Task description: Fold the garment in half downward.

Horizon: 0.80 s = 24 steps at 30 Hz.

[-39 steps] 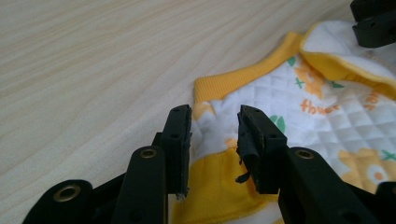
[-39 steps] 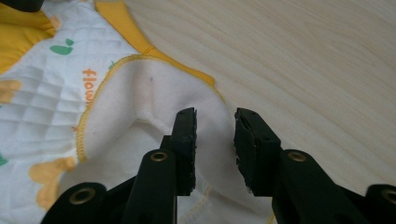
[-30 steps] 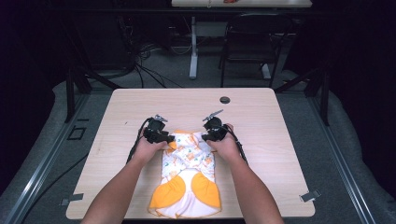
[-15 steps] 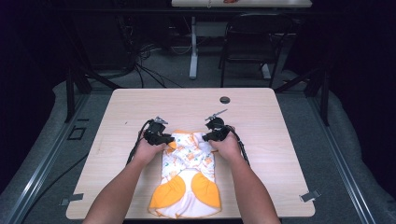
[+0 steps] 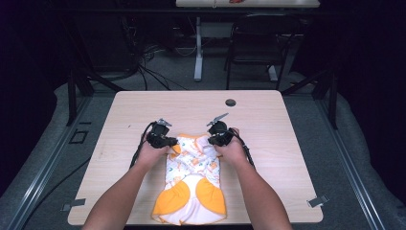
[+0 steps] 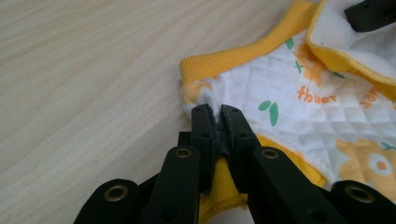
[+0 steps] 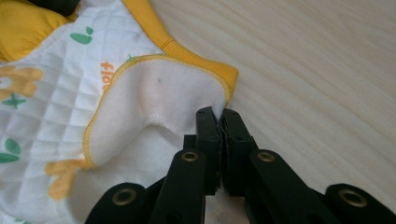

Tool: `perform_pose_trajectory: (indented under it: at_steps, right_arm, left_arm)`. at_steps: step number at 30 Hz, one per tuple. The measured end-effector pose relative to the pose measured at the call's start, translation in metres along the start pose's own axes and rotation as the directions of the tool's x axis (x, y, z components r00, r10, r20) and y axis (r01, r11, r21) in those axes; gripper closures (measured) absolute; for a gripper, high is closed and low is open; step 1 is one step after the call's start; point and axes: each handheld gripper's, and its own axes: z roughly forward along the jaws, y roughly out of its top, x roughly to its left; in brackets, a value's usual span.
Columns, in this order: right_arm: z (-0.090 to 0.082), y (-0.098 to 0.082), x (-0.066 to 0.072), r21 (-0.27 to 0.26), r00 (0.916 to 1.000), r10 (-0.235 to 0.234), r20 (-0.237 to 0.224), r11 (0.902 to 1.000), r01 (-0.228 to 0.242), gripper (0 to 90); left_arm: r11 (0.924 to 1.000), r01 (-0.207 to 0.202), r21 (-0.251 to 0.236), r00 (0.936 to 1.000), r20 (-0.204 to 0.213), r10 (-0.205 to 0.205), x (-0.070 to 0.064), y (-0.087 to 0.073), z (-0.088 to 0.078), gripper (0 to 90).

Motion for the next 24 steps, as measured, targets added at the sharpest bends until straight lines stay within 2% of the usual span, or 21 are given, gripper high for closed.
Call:
perform_pose_trajectory:
  at_steps: [4,9,10,14,24]
  right_arm:
    - [-0.007,0.002,0.002,-0.025,0.9996,-0.029,0.006,0.9993,0.029,87.3]
    - [-0.018,0.006,0.004,-0.039,0.9991,-0.041,0.01,0.9984,0.041,87.3]
    - [-0.024,0.009,0.004,-0.036,0.9981,-0.059,0.02,0.9976,0.06,87.4]
    - [-0.035,0.018,0.005,-0.059,0.9969,-0.07,0.034,0.9957,0.072,87.3]
    - [-0.052,0.038,0.006,-0.088,0.9924,-0.1,0.071,0.9904,0.107,87.3]
  left_arm:
    - [0.9998,-0.011,-0.018,0.9999,-0.001,0.011,-0.002,0.005,-0.009,84.6]
    - [0.9988,-0.026,-0.041,0.9997,0.001,0.026,-0.003,0.011,-0.02,84.6]
    - [0.9982,-0.029,-0.052,0.9996,-0.002,0.029,-0.003,0.015,-0.025,84.6]
    - [0.9961,-0.028,-0.084,0.9996,-0.013,0.027,-0.002,0.021,-0.034,84.7]
    - [0.9906,-0.041,-0.131,0.9989,-0.029,0.037,0.002,0.033,-0.051,84.7]
